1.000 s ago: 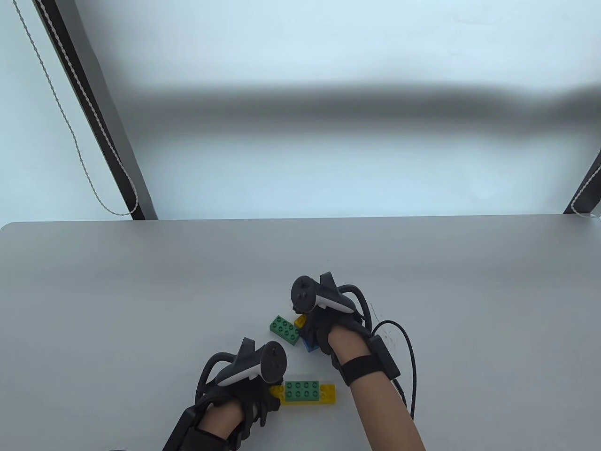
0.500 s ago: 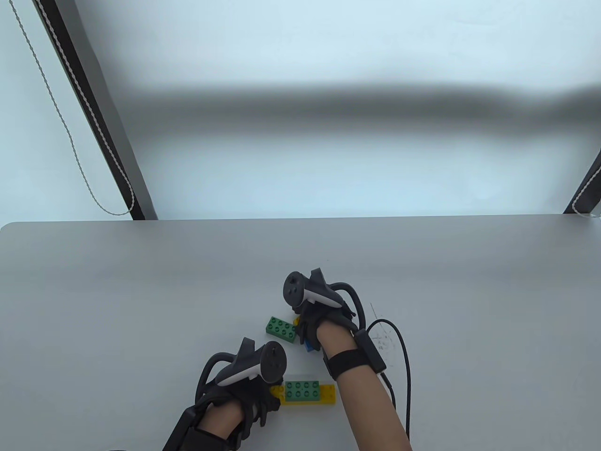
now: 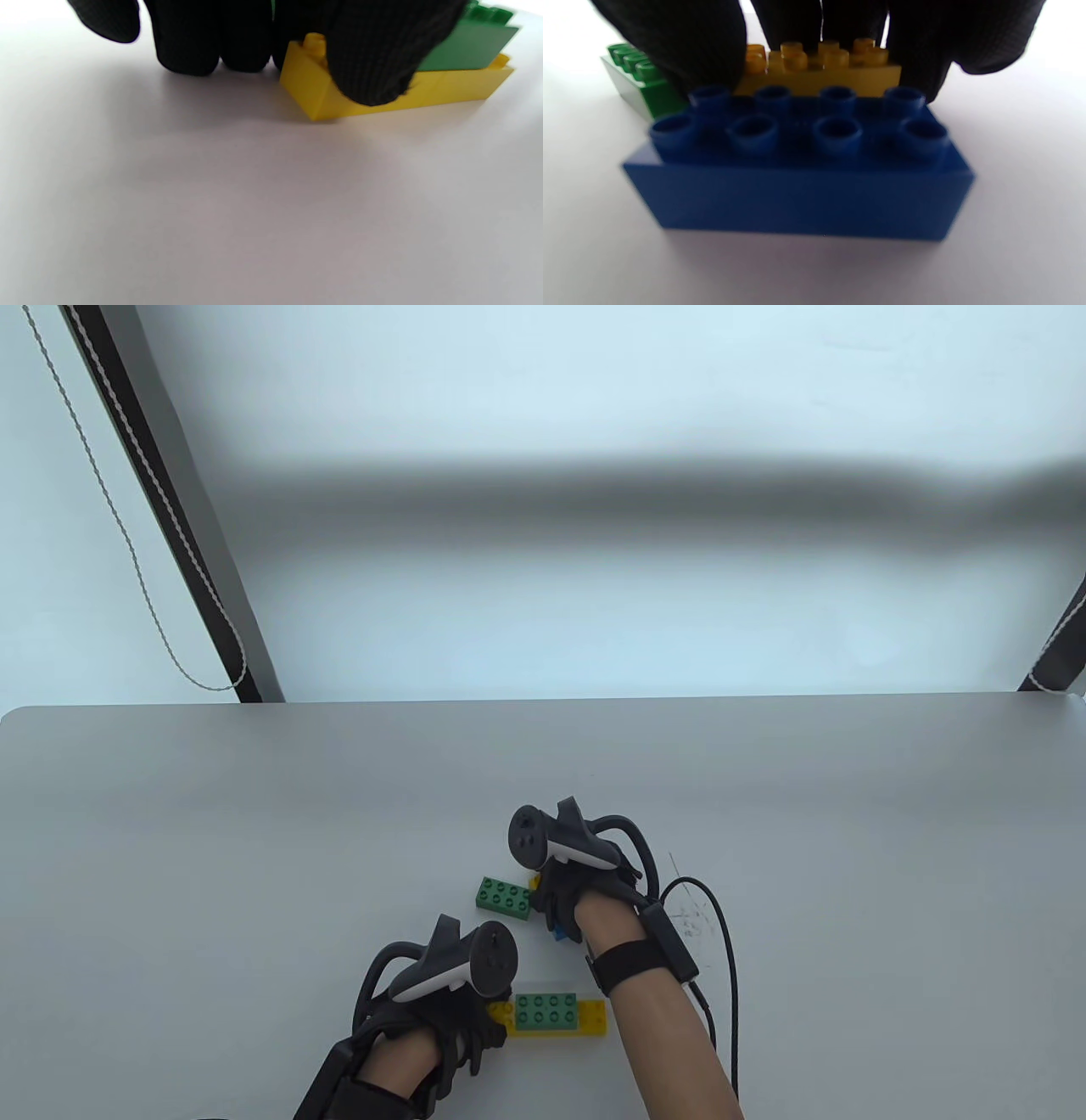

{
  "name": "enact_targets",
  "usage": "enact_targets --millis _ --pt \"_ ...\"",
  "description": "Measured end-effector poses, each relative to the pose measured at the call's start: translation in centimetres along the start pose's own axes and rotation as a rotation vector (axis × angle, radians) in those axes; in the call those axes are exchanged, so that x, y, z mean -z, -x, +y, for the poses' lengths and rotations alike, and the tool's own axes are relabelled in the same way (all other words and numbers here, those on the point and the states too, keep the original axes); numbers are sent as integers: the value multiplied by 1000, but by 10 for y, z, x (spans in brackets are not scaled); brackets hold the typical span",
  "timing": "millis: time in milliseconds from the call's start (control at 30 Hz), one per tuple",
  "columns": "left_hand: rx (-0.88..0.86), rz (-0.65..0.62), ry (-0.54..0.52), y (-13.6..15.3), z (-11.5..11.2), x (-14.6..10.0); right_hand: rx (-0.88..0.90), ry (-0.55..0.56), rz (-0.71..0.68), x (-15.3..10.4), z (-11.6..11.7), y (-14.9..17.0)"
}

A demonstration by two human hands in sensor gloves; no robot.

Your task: Stack lego bricks

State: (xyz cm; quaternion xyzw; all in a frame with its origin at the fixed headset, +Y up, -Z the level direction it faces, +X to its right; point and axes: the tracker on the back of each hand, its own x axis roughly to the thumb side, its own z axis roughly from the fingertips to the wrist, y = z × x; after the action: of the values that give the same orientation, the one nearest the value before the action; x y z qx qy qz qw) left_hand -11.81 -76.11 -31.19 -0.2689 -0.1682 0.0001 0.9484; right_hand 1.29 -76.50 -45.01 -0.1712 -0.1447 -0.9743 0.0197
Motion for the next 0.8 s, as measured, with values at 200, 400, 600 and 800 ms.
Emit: enact_targets --millis 200,400,600,800 --pt "0 0 0 0 0 0 -42 62 0 -6 -3 4" --pt "0 0 0 0 0 0 -29 119 -12 -21 -15 10" --pt "0 0 0 0 0 0 -49 154 -40 -48 -31 15" --pt "0 0 0 0 0 0 -42 187 -64 -82 -36 21"
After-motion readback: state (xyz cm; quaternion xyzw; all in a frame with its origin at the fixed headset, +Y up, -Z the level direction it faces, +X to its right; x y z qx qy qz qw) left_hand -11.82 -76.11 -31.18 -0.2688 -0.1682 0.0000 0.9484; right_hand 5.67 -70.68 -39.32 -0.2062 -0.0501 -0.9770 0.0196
